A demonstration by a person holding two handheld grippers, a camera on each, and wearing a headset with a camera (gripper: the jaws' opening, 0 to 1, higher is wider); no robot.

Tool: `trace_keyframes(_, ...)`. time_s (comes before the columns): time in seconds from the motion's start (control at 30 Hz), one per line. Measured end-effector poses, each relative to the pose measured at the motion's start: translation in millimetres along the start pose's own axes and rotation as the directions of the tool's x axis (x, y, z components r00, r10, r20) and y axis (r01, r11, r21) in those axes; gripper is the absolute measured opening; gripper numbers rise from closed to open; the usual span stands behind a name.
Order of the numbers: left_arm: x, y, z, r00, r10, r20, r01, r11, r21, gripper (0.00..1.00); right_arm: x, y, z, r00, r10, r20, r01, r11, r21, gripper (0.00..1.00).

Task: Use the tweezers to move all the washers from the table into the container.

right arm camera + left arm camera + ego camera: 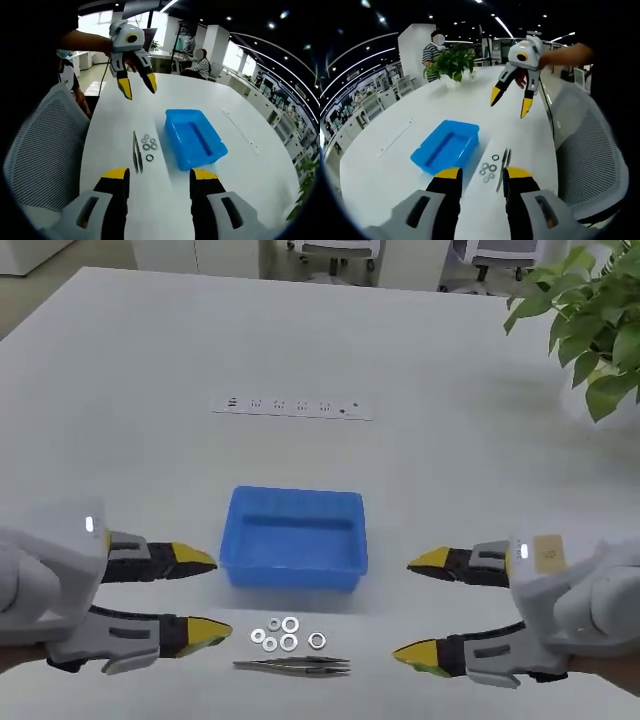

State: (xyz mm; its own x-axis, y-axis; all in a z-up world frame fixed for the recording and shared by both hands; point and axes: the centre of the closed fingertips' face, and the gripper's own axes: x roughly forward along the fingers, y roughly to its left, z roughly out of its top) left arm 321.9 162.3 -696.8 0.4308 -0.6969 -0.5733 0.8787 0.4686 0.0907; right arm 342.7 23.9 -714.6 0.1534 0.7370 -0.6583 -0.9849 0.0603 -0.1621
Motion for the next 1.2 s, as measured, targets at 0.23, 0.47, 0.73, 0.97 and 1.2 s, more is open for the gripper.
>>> trace_keyframes(0.23,11.4,-6.0,-15.4,0.9974,-0.050,-0.051,0.051,0.999,0.018,0.30,19.5,12.9,-2.8,0.9962,0.083,-0.024,-0.085,0.995,-0.055,0.44)
trace_keyframes(0.47,23.2,-12.1,-22.9,0.9921,-0.092,-0.085,0.096,0.995,0.039,0.27,38.8,23.7,-7.1,0.9877,0.148,-0.049,-0.153,0.983,-0.101,0.35)
trace_keyframes(0.73,37.2,-18.9,-38.1,0.9761,-0.153,-0.154,0.167,0.983,0.080,0.24,58.6,35.5,-11.4,0.9719,0.218,-0.089,-0.229,0.964,-0.137,0.26)
trace_keyframes(0.97,46.0,-22.6,-51.4,0.9588,-0.186,-0.215,0.212,0.971,0.107,0.20,73.1,39.9,-14.9,0.9607,0.252,-0.115,-0.268,0.952,-0.146,0.21)
trace_keyframes(1.2,51.3,-24.9,-63.6,0.9421,-0.208,-0.263,0.247,0.960,0.128,0.15,84.4,43.8,-21.7,0.9494,0.273,-0.154,-0.297,0.941,-0.161,0.18)
